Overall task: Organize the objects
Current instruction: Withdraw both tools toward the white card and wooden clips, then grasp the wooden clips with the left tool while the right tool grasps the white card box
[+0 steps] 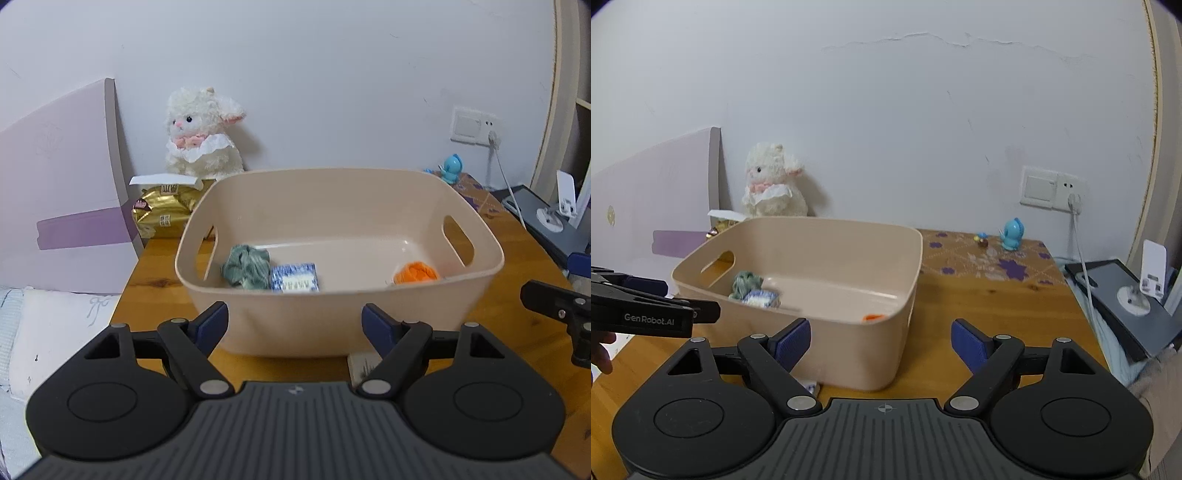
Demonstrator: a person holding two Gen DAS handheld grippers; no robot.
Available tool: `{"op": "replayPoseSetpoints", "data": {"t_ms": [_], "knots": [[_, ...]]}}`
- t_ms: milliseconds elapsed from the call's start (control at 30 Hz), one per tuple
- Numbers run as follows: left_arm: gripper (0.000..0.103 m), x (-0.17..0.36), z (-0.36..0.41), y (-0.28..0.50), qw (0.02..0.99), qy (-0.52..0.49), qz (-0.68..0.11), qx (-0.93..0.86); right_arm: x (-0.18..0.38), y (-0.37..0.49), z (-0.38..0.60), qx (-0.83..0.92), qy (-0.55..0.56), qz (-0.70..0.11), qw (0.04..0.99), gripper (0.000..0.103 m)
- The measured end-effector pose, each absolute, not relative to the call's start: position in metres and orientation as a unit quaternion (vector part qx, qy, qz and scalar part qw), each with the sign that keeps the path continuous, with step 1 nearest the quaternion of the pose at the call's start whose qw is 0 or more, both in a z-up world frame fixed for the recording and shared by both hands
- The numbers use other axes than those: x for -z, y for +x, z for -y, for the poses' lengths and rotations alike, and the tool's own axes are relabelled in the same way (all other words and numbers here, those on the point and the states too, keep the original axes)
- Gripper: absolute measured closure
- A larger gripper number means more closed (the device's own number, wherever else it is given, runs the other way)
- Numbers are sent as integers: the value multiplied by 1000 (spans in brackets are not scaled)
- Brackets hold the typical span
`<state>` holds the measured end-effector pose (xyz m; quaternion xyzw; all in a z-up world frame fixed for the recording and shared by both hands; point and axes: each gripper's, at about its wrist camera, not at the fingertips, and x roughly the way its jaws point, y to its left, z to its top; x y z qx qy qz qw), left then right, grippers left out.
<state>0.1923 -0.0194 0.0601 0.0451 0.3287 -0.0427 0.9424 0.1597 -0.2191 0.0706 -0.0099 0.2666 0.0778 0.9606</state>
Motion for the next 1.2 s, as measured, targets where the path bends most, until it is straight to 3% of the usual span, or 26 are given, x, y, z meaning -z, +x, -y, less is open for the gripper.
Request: {"op": "replayPoseSetpoints", "data": {"t_ms": [467, 1200], "knots": [[23, -12, 29, 176, 923, 58, -376, 51, -28, 138, 212, -84, -29, -318, 944, 18], [22, 47, 49, 214, 903, 49, -417, 89, 34, 183, 211, -74, -34, -389, 918, 18]]}}
